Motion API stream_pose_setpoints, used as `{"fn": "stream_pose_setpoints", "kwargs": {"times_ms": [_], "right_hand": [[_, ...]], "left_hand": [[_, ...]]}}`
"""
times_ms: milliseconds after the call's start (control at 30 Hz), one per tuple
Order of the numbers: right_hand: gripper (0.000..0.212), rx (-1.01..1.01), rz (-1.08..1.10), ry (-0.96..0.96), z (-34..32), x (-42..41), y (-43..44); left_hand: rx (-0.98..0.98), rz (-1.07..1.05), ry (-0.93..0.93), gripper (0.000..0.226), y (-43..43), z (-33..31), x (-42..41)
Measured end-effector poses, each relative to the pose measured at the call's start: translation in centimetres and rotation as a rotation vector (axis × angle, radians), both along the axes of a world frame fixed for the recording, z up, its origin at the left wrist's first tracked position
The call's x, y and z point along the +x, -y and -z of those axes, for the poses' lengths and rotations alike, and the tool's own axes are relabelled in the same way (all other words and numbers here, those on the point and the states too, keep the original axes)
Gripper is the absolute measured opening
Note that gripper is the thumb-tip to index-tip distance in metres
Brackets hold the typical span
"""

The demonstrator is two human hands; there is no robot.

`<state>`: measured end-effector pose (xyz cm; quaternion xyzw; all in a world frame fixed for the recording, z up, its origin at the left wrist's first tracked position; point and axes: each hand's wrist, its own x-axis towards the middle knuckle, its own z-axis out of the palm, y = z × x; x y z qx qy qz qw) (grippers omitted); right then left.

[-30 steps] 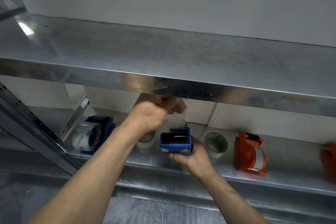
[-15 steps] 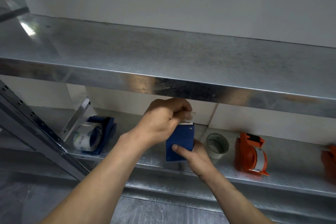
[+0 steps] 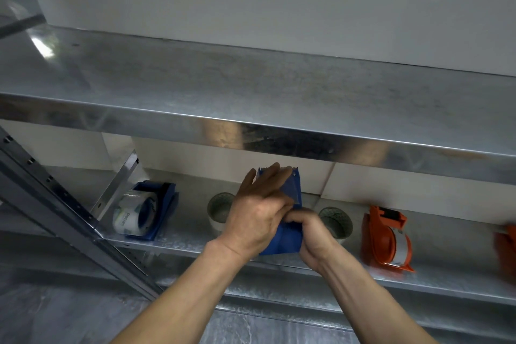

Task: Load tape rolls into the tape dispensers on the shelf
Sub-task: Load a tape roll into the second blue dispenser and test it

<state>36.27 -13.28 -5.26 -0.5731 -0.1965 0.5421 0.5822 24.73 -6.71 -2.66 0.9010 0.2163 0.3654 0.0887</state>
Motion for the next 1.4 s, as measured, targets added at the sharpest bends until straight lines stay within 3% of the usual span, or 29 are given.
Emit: {"fn": "stream_pose_setpoints", "kwargs": {"times_ms": [233,400,667,800,867,967,1100,1200,1400], "right_hand": [[0.038,0.155,-0.049,-0.277,-0.7,0.2,0.5],[0.032,0.024,-0.050,-0.144,-0.6,-0.4,0.3],[0.038,-0.099,0.062,-0.095,-0.6,-0.7,0.1],[0.040,-0.137,0.104,-0.082,-1.0,0.2,-0.2],[0.038,-0.121,0.107,-0.142,-1.2,0.7,-0.1],[0.033,-0.070,0.076,-0.294,-1.9,1.2,0.2],[0.036,-0.018,0.052,-0.382,-2.2,1.4,0.3],[0.038,-0.021,0.037,-0.363,-2.2,1.4,0.2],[0.043,-0.144,0.136,-0.106,-1.5,1.5,-0.9]], "left_hand": [[-0.060,-0.032,0.057,0.016,-0.4,1.7,-0.5],[-0.135,-0.032,0.079,0.018,-0.1,2.7,-0.9],[-0.226,0.022,0.079,0.008,-0.5,3.7,-1.4],[-0.719,-0.176,0.413,0.050,0.0,3.0,-1.7],[-0.983,-0.332,0.594,0.041,-0.5,2.8,-1.4],[-1.376,-0.400,0.505,0.025,-1.5,3.3,-0.7],[-1.926,-0.132,0.535,0.043,-0.9,3.9,-0.4],[-2.019,-0.022,0.619,0.046,-0.7,4.0,-0.4],[-1.968,-0.099,0.668,0.048,-0.9,4.7,-0.2]]}}
